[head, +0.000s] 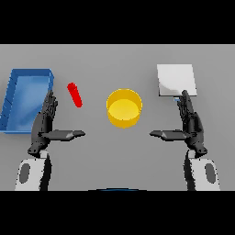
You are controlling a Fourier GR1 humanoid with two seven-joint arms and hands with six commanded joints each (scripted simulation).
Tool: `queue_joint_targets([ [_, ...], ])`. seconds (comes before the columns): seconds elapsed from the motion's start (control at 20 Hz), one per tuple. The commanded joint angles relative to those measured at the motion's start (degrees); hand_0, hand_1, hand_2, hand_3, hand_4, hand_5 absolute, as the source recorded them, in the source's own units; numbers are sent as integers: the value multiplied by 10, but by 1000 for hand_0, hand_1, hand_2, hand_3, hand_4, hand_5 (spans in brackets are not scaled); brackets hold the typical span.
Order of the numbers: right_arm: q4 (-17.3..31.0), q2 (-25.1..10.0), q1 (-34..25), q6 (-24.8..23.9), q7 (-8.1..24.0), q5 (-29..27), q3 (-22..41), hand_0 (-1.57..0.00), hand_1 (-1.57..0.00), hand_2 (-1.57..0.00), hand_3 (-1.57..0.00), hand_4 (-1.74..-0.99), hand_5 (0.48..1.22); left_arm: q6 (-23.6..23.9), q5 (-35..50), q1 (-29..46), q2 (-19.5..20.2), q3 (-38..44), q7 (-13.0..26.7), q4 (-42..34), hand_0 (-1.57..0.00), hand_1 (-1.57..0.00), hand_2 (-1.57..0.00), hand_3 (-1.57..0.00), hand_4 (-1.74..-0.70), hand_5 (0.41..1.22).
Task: Pick up the red beaker and tilt it to pour out 1 green nut into yellow bowl. Pick up the yellow bowl and place it on the metallic measuring scale.
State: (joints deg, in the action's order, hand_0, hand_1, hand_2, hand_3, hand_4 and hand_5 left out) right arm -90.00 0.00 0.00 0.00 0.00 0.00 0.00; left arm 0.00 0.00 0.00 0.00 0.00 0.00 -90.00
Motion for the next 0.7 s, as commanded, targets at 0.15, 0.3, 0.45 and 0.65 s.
queue_joint_targets([
  [0.15,4,4,-6,-4,3,3,2,1,1,1,1,-1245,681,-1,4,-11,4,6,4,8,1,1,1,1,-1204,652],
  [0.3,-16,-16,10,-19,-43,65,29,1,1,1,1,-1245,681,-4,-24,-3,21,-10,-2,-3,1,1,1,1,-1204,652],
  [0.45,-54,-31,50,-37,-63,147,72,1,1,1,1,-1235,679,-10,-56,23,38,-41,16,-52,1,1,1,1,-1218,654],
  [0.65,-67,-36,52,-31,-54,150,76,1,1,1,1,-1245,681,-12,-67,30,44,-50,30,-66,1,1,1,1,-1230,662],
])
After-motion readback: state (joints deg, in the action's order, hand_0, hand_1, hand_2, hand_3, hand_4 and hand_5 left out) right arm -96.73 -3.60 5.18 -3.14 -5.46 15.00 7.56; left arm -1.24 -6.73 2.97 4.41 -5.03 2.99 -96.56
